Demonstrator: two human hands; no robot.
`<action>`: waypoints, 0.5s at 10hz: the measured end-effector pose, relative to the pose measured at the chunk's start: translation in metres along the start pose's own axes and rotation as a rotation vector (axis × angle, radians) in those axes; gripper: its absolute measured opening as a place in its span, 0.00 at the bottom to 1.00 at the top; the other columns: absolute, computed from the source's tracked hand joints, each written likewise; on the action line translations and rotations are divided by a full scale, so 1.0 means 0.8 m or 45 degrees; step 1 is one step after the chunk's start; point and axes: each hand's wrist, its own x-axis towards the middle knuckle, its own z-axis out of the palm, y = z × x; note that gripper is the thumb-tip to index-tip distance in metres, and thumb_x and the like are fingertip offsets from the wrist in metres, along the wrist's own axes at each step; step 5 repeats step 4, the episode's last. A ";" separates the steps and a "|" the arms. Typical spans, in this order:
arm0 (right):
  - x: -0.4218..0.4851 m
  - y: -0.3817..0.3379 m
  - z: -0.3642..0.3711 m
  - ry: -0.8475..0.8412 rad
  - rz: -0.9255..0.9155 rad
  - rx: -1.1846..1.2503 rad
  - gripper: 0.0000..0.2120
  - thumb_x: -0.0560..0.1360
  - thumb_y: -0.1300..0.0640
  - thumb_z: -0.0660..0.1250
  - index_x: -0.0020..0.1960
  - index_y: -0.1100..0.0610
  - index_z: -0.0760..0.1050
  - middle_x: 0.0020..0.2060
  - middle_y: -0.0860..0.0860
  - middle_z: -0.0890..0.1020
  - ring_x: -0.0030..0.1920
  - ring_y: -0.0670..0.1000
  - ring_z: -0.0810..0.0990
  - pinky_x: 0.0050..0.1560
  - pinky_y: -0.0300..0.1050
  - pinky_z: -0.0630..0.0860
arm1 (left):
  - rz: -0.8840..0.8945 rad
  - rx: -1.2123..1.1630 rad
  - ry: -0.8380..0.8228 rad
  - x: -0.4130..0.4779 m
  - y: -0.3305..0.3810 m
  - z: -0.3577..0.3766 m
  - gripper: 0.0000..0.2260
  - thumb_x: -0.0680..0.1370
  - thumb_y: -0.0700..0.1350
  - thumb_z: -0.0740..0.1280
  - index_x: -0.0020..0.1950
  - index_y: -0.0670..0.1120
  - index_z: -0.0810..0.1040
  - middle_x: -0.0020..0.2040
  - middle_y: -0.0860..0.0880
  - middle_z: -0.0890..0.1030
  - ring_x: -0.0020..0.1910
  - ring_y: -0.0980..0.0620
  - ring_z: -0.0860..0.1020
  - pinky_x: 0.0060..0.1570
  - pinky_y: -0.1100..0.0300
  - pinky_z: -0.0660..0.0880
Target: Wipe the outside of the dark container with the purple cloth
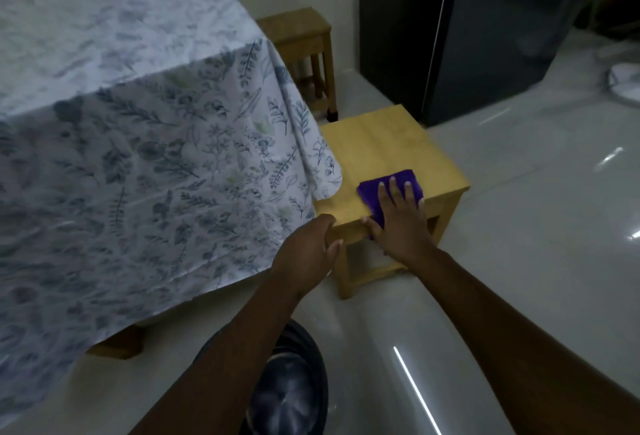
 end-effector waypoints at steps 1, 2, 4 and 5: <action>-0.025 -0.006 -0.049 0.046 -0.049 0.168 0.32 0.77 0.48 0.64 0.75 0.61 0.60 0.75 0.59 0.64 0.75 0.59 0.59 0.72 0.60 0.60 | -0.004 -0.001 0.035 0.007 0.020 -0.041 0.16 0.78 0.47 0.65 0.65 0.44 0.74 0.57 0.45 0.81 0.55 0.49 0.78 0.50 0.69 0.66; -0.038 -0.022 -0.094 0.148 -0.113 0.229 0.27 0.75 0.52 0.67 0.70 0.62 0.67 0.68 0.60 0.72 0.70 0.59 0.69 0.67 0.57 0.68 | -0.018 -0.029 -0.013 0.011 0.041 -0.082 0.15 0.79 0.47 0.64 0.64 0.44 0.74 0.56 0.46 0.80 0.55 0.49 0.78 0.49 0.71 0.64; -0.032 -0.110 -0.275 0.239 -0.192 0.321 0.25 0.76 0.52 0.67 0.69 0.60 0.69 0.67 0.57 0.74 0.66 0.57 0.73 0.65 0.52 0.68 | -0.007 -0.140 0.039 0.058 0.118 -0.251 0.15 0.79 0.47 0.63 0.65 0.46 0.73 0.61 0.48 0.79 0.59 0.51 0.77 0.56 0.67 0.67; -0.032 -0.110 -0.275 0.239 -0.192 0.321 0.25 0.76 0.52 0.67 0.69 0.60 0.69 0.67 0.57 0.74 0.66 0.57 0.73 0.65 0.52 0.68 | -0.007 -0.140 0.039 0.058 0.118 -0.251 0.15 0.79 0.47 0.63 0.65 0.46 0.73 0.61 0.48 0.79 0.59 0.51 0.77 0.56 0.67 0.67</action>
